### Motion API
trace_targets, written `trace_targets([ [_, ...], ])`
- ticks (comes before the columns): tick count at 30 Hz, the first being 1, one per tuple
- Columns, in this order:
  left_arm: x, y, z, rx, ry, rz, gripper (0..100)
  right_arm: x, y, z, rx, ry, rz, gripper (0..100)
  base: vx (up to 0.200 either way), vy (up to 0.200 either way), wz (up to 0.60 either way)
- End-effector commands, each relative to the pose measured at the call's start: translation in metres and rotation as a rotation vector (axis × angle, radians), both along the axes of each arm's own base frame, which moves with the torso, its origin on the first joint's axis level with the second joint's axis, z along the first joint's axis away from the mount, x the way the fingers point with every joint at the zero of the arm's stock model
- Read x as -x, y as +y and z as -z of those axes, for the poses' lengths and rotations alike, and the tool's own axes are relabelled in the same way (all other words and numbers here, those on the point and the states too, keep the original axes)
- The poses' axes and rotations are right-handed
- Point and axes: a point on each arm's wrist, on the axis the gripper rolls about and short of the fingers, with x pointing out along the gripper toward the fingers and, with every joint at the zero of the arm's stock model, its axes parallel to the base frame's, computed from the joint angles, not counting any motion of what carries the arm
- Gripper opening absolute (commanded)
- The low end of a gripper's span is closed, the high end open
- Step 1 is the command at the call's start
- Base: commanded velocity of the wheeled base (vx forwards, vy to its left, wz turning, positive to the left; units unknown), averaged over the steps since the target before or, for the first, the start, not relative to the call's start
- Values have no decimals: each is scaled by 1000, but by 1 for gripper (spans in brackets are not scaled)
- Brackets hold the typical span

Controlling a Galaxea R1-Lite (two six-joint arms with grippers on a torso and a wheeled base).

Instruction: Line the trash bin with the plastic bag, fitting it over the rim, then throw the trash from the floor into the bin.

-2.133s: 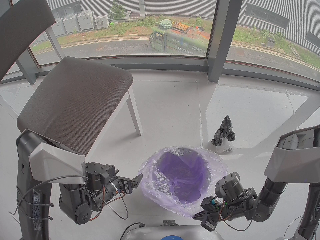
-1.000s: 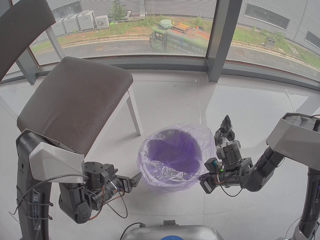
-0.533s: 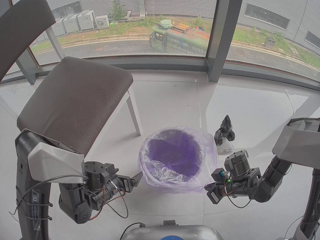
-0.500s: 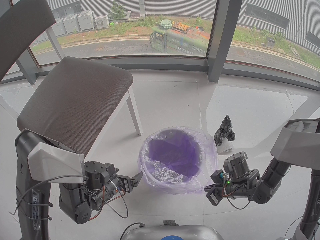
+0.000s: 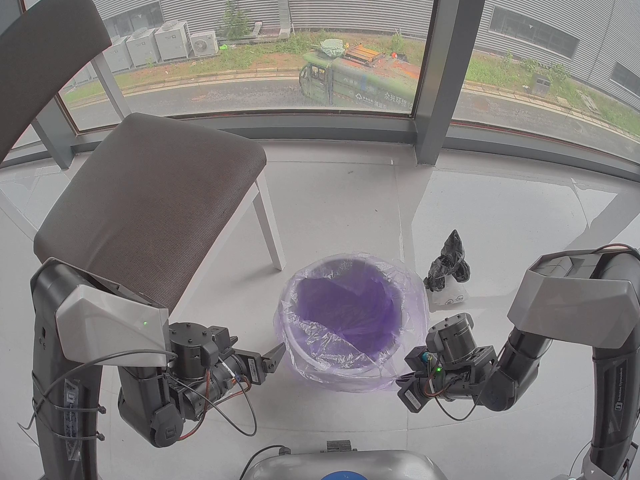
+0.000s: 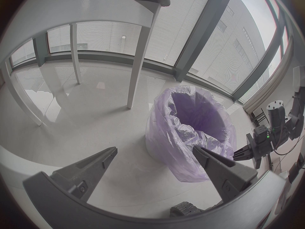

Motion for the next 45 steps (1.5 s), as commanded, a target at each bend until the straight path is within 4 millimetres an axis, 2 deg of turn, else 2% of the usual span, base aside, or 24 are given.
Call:
trace_targets([
  [1, -1, 0, -2, 8, -16, -3, 100, -17, 7, 8, 23, 33, 7, 0, 0, 0, 0],
  [4, -1, 0, -2, 10, -17, -3, 100, -25, 7, 6, 35, 16, 25, 0, 0, 0, 0],
  [5, -2, 1, -2, 9, -19, -4, 100, -25, 7, 7, 40, 16, 26, 100, 0, 0, 0],
  [11, -2, 2, -3, 10, -22, -7, 100, -18, 3, 5, 51, 18, 19, 100, 0, 0, 0],
  [16, -1, 1, -5, 13, -24, -5, 100, 5, -13, -23, 51, 8, 21, 100, 0, 0, 0],
  [20, -2, 1, -6, 14, -30, -7, 100, 27, -26, -54, 34, -31, 19, 100, 0, 0, 0],
  [26, -4, 3, -19, 35, -71, -16, 100, 51, -48, -94, -3, -122, 50, 100, 0, 0, 0],
  [27, -8, 1, -23, 44, -91, -16, 100, 48, -55, -102, 2, -158, 75, 100, 0, 0, 0],
  [28, -8, 1, -23, 44, -91, -16, 100, 48, -55, -102, 2, -158, 75, 100, 0, 0, 0],
  [29, -16, -3, -28, 53, -131, -32, 100, 33, -67, -110, 36, -225, 124, 100, 0, 0, 0],
  [31, -19, -5, -30, 52, -150, -52, 100, 21, -71, -114, 50, -261, 147, 100, 0, 0, 0],
  [35, -21, -4, -35, 49, -174, -86, 100, -8, -71, -109, 40, -292, 185, 100, 0, 0, 0],
  [38, -18, -3, -45, 60, -195, -101, 100, -28, -70, -86, 34, -317, 204, 100, 0, 0, 0],
  [45, -11, -2, -57, 46, -227, -177, 100, -58, -62, -48, -41, -484, 231, 100, 0, 0, 0],
])
